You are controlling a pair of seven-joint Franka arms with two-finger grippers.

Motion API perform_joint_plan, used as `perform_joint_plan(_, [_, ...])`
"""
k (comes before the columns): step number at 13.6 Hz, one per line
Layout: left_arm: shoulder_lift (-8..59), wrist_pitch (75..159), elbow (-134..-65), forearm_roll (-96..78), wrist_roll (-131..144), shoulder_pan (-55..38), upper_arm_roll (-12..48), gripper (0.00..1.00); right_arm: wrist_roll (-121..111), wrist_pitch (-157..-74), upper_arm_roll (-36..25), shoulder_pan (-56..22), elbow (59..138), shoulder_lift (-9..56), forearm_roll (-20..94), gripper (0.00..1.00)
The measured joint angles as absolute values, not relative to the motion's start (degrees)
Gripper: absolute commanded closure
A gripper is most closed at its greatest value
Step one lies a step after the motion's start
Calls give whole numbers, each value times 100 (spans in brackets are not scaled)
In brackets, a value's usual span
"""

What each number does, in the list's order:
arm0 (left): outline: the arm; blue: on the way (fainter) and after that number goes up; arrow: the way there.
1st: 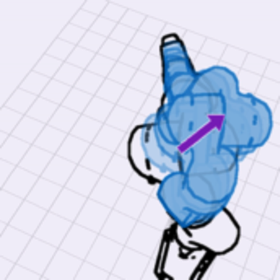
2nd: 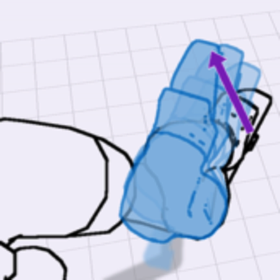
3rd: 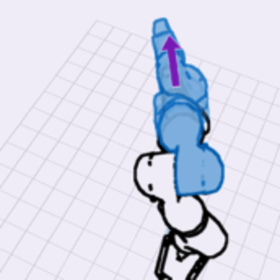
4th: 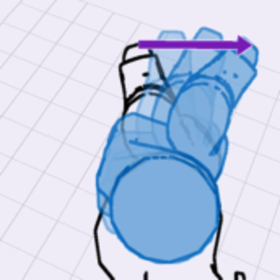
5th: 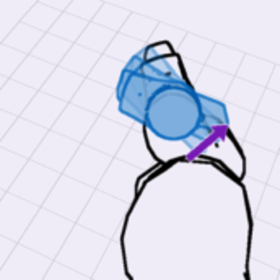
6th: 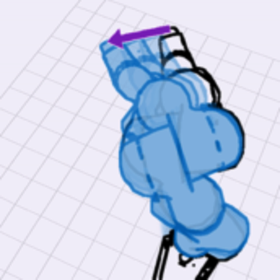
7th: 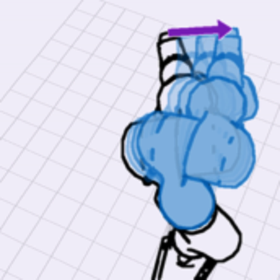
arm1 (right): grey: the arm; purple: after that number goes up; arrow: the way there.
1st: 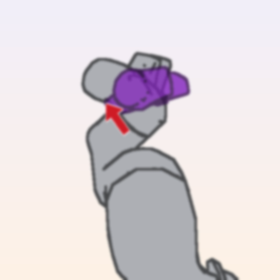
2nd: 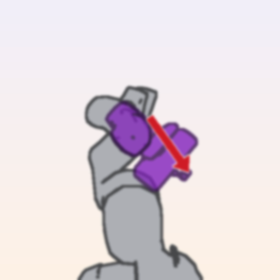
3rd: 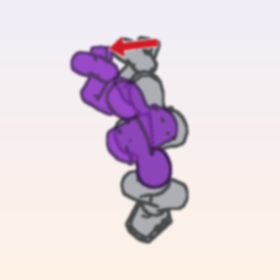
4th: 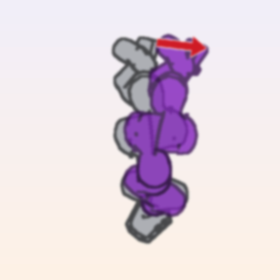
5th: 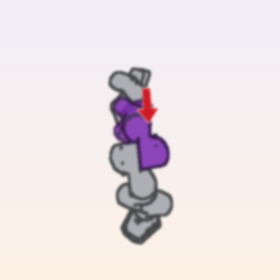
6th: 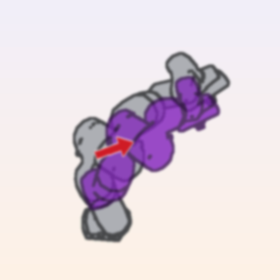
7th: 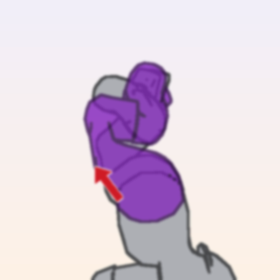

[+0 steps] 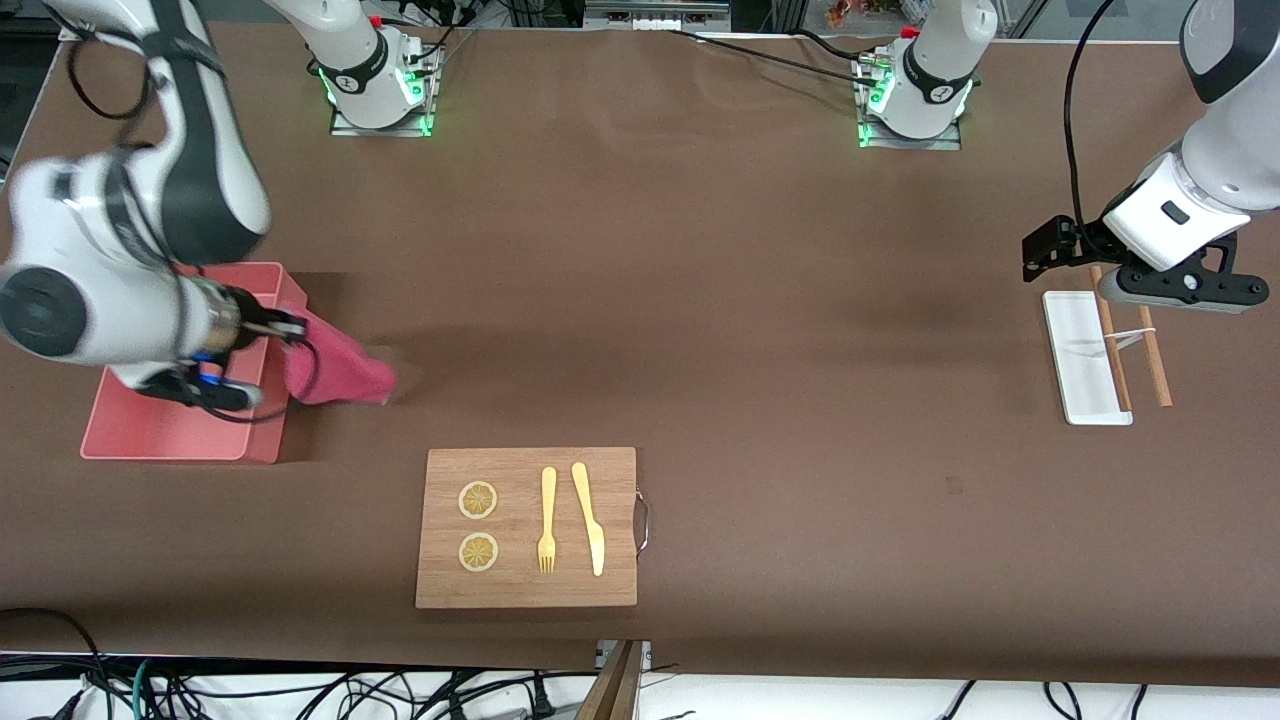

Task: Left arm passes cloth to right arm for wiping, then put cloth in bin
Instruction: 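Carry the cloth with the right gripper over the pink bin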

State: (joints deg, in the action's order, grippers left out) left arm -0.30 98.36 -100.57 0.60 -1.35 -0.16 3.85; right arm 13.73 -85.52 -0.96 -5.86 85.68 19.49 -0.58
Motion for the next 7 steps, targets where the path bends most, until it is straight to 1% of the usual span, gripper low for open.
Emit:
perform_joint_plan(2, [-30, 9836, -10057, 60, -135, -16, 384, 0, 677, -8093, -444, -448, 8405, 1723, -66, 100])
perform_joint_plan(4, [-30, 9837, -10056, 60, -135, -16, 385, 0, -130, -7772, -905, -372, 8207, 1682, -106, 100])
perform_joint_plan(7, [-30, 9838, -10056, 60, -140, -16, 384, 0, -1153, -7739, -1439, -343, 8166, 1732, -480, 100])
